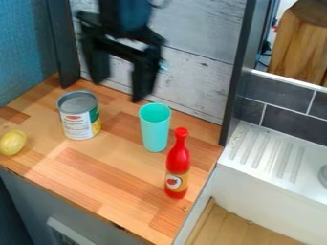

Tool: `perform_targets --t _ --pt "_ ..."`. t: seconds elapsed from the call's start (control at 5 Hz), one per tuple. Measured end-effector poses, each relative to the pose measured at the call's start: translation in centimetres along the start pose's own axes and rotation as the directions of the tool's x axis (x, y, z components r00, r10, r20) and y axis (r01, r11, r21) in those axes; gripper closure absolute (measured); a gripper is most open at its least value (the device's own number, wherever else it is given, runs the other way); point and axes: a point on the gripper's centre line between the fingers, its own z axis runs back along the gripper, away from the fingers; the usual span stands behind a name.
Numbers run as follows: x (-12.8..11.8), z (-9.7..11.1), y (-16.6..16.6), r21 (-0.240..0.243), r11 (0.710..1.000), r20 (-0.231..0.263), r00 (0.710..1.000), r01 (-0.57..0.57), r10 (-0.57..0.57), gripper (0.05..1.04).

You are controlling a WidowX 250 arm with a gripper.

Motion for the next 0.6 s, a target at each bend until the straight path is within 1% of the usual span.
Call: perform_targets --t 0.2,0.4,0.6 --pt "0.5 -1.5 4.2 0.051 0.998 -0.025 0.999 -0.028 0.029 0.081" --pt "2.4 -4.5 7.7 0.145 0.988 -0.053 0.997 -0.055 0.063 0.081" --pt "3.9 -5.9 10.3 0.118 0.989 -0.05 0.994 -0.092 0.098 0.081"
